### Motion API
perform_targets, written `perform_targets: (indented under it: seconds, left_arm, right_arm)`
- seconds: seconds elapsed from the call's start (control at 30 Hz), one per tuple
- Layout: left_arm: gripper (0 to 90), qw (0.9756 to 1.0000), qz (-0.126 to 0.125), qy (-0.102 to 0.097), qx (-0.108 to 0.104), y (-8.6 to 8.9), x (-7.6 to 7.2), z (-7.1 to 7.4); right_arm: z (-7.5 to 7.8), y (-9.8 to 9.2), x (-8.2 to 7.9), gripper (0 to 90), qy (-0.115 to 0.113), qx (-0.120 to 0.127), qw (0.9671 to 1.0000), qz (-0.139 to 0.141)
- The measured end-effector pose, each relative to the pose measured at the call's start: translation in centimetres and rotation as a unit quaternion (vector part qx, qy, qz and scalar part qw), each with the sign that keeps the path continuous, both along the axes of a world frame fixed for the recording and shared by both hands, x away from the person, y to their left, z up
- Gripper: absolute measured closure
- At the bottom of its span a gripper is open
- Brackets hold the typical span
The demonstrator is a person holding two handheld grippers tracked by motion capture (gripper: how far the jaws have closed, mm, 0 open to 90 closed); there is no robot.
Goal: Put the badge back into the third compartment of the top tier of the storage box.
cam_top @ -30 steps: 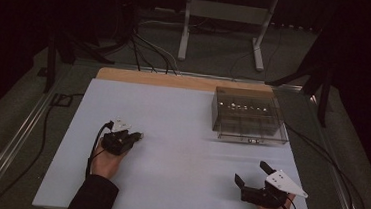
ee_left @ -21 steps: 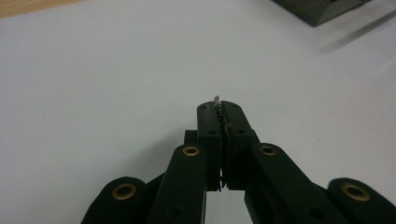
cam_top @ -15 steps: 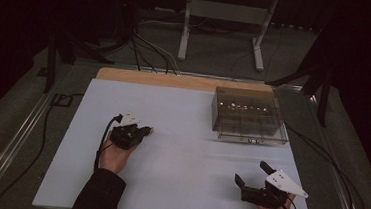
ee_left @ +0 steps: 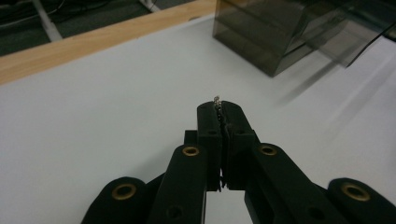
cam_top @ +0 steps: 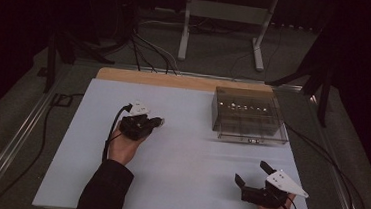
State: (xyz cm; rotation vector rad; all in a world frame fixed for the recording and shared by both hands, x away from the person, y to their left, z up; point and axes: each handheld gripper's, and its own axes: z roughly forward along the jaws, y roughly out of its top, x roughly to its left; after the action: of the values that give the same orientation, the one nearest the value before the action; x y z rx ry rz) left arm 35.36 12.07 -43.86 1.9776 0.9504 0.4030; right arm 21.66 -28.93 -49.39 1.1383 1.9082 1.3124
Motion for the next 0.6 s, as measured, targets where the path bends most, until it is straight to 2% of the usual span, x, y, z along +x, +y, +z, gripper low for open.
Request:
perform_targets:
  seconds: [0.6]
  left_arm:
    - [89.1,0.9990,-0.043,-0.011,-0.010,-3.2,2.1,2.6]
  right_arm:
    - [0.0,0.0,0.0,0.0,0.001,0.002,1.0000,-0.001]
